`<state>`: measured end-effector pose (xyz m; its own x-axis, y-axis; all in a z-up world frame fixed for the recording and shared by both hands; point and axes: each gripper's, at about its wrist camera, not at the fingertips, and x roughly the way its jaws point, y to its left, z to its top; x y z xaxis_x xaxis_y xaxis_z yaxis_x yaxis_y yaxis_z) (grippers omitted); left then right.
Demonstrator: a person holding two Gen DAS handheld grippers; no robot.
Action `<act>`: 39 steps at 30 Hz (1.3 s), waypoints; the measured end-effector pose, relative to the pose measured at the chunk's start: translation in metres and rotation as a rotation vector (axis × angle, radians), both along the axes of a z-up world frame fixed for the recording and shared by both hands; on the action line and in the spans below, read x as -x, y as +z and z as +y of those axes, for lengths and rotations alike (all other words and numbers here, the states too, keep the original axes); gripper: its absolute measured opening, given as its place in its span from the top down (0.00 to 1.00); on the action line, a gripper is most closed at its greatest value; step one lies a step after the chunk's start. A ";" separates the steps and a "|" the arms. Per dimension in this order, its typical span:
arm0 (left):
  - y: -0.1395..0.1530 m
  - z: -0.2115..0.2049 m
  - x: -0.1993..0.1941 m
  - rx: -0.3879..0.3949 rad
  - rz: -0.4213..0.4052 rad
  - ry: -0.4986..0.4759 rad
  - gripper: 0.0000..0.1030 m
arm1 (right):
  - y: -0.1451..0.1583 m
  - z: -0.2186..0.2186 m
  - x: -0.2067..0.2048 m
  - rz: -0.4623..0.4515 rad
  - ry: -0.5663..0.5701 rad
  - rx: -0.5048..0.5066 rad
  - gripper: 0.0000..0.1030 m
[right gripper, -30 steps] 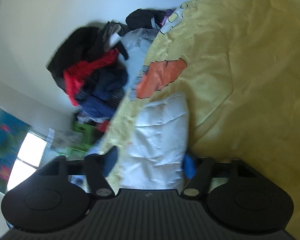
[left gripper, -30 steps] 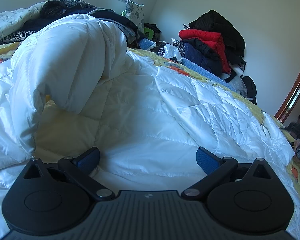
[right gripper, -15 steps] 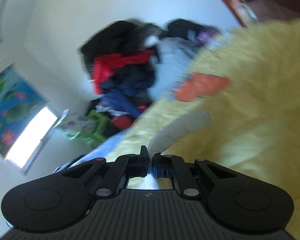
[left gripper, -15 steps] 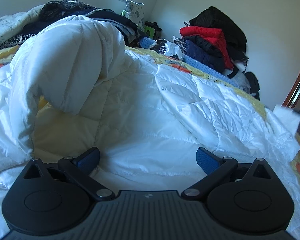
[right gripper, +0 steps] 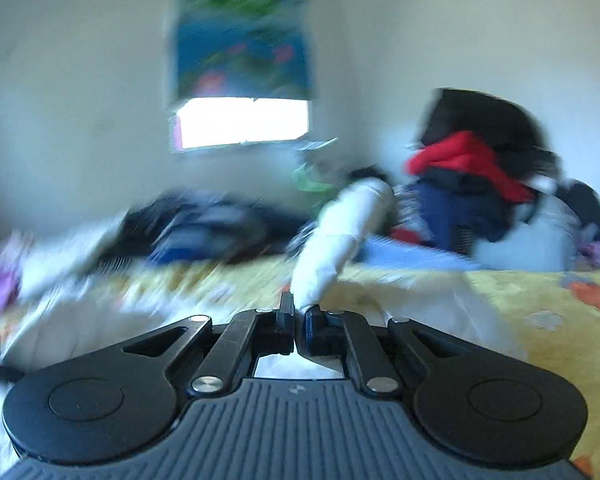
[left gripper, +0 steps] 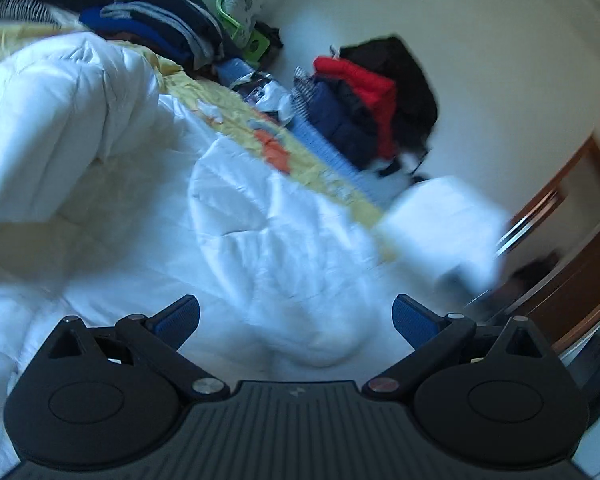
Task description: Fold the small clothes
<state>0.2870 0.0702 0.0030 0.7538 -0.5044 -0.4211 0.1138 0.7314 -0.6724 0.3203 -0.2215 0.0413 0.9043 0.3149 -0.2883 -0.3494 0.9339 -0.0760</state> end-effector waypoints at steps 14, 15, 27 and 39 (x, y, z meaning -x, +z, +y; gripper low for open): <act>-0.037 0.037 0.000 0.172 0.197 0.109 0.00 | -0.043 -0.030 0.119 0.154 -0.150 -0.142 0.13; -0.039 0.038 -0.005 0.202 0.213 0.099 0.00 | -0.048 -0.049 0.122 0.165 -0.214 -0.143 0.11; -0.036 0.020 -0.030 0.152 0.245 0.028 0.41 | -0.108 -0.138 0.153 0.311 -0.517 -0.346 0.08; -0.011 0.001 -0.038 -0.012 0.202 -0.013 0.93 | -0.107 -0.141 0.140 0.303 -0.485 -0.458 0.05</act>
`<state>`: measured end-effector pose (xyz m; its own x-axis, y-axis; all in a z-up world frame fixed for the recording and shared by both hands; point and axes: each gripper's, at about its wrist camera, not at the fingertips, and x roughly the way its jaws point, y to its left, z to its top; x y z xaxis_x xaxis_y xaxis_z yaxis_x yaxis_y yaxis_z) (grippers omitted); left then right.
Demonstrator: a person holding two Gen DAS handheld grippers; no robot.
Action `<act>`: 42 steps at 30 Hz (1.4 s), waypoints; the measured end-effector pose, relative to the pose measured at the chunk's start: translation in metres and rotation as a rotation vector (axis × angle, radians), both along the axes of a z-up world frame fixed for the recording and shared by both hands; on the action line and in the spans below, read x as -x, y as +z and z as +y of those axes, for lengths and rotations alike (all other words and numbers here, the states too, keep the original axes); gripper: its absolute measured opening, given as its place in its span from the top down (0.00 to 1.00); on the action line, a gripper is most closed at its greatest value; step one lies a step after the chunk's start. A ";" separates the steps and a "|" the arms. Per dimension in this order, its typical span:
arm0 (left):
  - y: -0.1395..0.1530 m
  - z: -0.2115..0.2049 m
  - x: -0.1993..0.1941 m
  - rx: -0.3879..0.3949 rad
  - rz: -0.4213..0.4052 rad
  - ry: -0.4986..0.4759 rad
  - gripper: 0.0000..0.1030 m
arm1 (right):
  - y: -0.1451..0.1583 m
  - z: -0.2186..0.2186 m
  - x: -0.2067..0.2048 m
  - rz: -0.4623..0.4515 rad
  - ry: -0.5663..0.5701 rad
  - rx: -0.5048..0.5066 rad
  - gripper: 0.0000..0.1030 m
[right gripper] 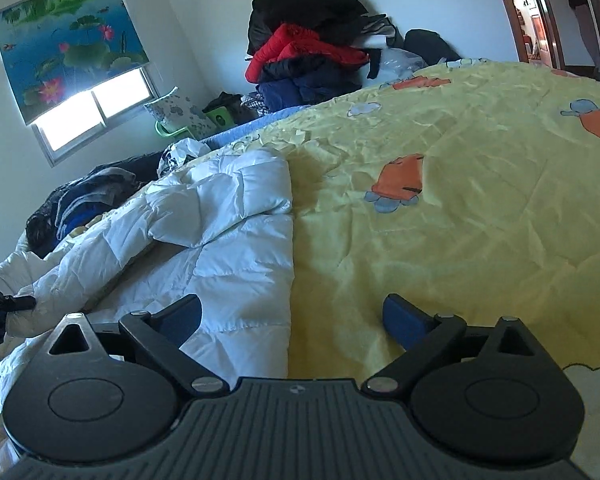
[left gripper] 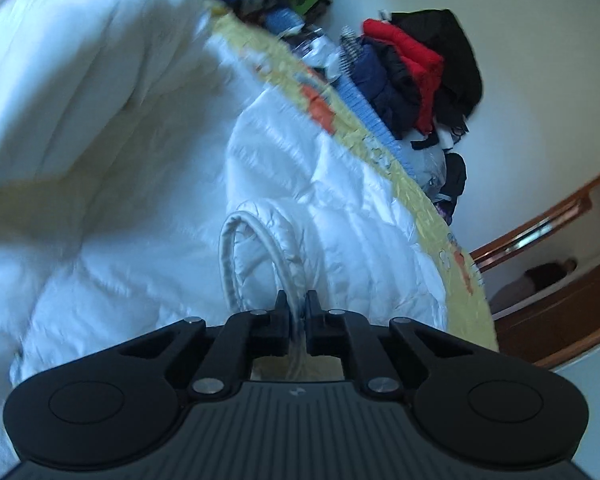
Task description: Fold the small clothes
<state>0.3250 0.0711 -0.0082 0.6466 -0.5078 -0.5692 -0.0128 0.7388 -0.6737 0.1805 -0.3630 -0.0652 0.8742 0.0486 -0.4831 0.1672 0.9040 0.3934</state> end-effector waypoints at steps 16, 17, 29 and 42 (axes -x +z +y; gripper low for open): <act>0.003 -0.002 -0.102 -0.564 0.068 -0.006 0.93 | -0.001 0.001 -0.003 -0.006 0.010 -0.017 0.02; -0.004 -0.006 -0.103 -0.582 0.071 -0.003 0.93 | -0.001 0.001 -0.003 -0.005 0.010 -0.015 0.02; 0.025 -0.007 -0.079 -0.592 0.001 0.038 0.38 | -0.002 0.000 -0.003 -0.015 0.012 -0.034 0.02; 0.050 -0.052 -0.042 -0.592 -0.312 -0.002 0.15 | 0.089 0.013 -0.135 -0.109 0.239 -0.386 0.02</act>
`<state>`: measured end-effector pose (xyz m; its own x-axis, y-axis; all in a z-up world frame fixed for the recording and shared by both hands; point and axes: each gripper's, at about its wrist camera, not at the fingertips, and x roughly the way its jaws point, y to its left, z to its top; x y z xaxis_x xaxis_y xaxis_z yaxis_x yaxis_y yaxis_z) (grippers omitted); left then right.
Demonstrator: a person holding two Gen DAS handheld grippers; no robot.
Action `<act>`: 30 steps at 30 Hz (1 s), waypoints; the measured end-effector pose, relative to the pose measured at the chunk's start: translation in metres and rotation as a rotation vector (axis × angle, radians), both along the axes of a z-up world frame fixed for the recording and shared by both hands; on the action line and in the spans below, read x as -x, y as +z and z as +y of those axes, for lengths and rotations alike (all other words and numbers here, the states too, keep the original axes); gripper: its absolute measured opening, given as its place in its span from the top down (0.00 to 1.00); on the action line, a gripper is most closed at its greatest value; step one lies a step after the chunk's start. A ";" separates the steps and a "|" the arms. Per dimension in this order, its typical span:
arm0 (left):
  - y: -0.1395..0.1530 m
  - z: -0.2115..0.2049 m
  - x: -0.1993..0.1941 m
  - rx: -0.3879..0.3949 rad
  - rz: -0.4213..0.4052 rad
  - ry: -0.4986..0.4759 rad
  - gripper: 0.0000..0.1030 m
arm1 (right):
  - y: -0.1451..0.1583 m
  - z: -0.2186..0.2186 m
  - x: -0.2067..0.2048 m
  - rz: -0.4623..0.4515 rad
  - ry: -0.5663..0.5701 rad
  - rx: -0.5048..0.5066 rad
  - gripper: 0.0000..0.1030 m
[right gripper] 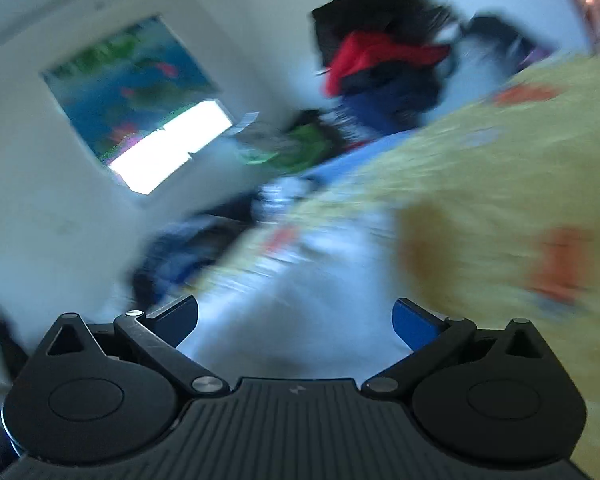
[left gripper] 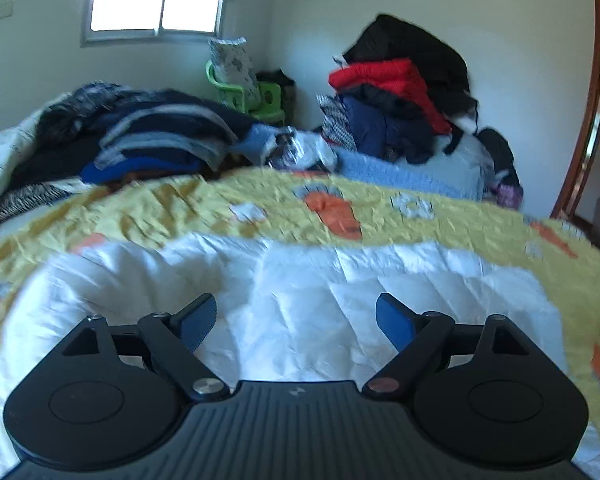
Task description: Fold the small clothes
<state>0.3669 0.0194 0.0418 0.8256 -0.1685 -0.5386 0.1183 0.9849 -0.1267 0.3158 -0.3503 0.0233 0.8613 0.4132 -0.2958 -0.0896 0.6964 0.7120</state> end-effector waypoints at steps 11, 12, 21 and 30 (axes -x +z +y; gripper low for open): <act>-0.053 -0.048 -0.021 -0.016 0.166 -0.179 0.15 | -0.067 0.011 -0.152 0.336 -0.024 0.188 0.08; -0.059 -0.050 -0.023 -0.018 0.184 -0.194 0.14 | -0.072 0.007 -0.149 0.303 -0.026 0.205 0.09; -0.084 -0.066 -0.040 -0.064 0.253 -0.183 0.05 | -0.083 0.001 -0.134 0.174 0.045 0.208 0.03; -0.080 -0.071 -0.027 -0.096 0.174 -0.153 0.03 | -0.072 0.025 -0.109 0.166 -0.010 0.328 0.02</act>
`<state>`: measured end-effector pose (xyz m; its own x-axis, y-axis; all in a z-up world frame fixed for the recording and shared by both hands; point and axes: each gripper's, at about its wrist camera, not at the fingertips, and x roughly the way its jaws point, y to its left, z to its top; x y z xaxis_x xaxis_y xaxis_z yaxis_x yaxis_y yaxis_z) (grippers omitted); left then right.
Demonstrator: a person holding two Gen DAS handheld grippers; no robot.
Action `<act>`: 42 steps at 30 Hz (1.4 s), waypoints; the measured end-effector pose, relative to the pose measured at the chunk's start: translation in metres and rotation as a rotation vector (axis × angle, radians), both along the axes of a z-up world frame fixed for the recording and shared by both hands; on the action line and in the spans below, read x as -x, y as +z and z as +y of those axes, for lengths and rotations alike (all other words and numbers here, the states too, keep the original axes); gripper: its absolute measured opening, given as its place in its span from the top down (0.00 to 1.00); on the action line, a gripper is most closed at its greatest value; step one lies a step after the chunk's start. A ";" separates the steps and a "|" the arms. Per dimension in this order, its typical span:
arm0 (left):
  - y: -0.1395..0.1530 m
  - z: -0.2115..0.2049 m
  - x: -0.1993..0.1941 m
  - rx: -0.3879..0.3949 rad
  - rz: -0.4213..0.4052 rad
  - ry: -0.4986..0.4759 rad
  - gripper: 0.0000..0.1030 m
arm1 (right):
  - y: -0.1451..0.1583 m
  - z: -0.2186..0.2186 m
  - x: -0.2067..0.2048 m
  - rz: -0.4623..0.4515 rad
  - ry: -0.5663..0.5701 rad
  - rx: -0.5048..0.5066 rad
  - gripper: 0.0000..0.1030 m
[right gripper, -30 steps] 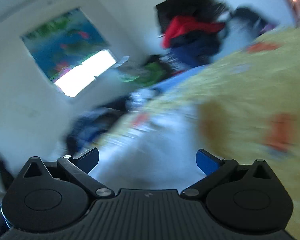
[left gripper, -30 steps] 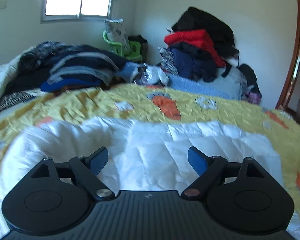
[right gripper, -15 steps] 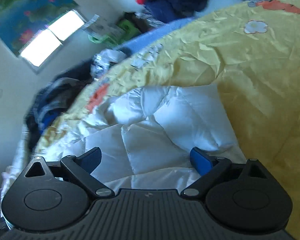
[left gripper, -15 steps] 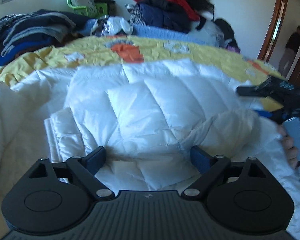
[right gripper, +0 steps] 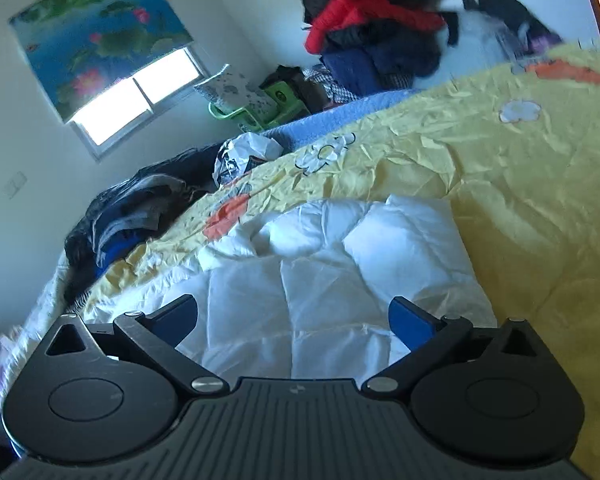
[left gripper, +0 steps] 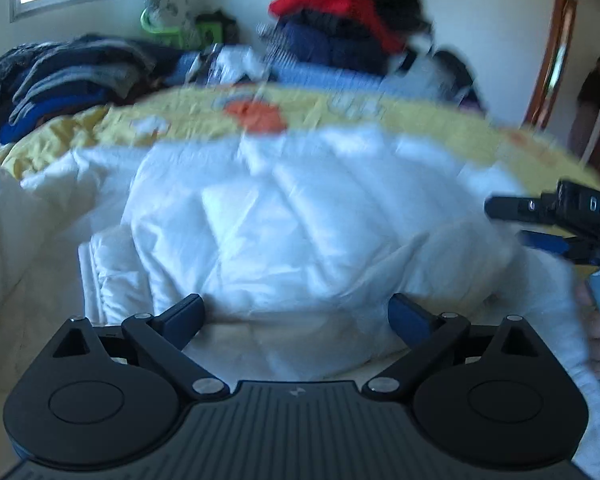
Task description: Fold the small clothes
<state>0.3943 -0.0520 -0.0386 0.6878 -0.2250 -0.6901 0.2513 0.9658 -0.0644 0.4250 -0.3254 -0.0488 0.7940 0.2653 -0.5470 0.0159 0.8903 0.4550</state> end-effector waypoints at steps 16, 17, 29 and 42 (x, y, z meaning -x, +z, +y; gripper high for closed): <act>0.069 0.242 0.184 0.459 -0.174 0.645 0.00 | 0.073 0.054 0.126 -0.105 0.293 -0.118 0.00; 0.059 0.266 0.190 0.538 -0.129 0.735 0.00 | 0.070 0.059 0.130 -0.093 0.297 -0.133 0.00; -0.002 0.335 0.229 0.898 0.098 1.076 0.00 | 0.060 0.110 0.157 0.000 0.379 -0.206 0.00; -0.020 0.335 0.218 0.944 0.128 1.153 0.70 | 0.049 0.111 0.154 0.039 0.370 -0.238 0.00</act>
